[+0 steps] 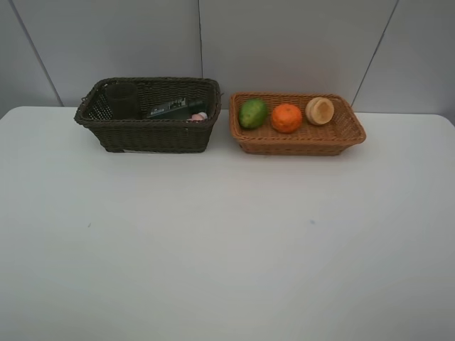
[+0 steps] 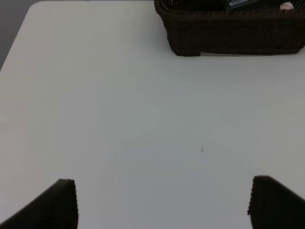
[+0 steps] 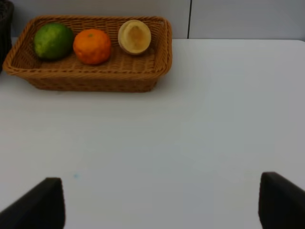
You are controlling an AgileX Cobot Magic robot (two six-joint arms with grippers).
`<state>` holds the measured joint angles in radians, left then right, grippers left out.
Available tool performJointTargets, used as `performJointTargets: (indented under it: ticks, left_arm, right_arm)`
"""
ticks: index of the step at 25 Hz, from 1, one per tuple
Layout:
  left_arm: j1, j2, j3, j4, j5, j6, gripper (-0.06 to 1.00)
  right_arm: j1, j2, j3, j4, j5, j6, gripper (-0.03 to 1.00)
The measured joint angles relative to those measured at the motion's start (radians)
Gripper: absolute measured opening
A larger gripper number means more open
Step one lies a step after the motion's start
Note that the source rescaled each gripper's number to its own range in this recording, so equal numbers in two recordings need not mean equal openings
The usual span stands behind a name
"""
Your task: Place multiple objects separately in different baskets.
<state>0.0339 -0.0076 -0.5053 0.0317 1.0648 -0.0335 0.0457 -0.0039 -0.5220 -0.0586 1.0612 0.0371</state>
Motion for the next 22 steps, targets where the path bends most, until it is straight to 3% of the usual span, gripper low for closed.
performJointTargets:
  ticks: [22]
  left_arm:
    - [0.0, 0.0, 0.0, -0.001, 0.0, 0.0, 0.73]
  right_arm:
    - [0.0, 0.0, 0.0, 0.0, 0.0, 0.0, 0.82]
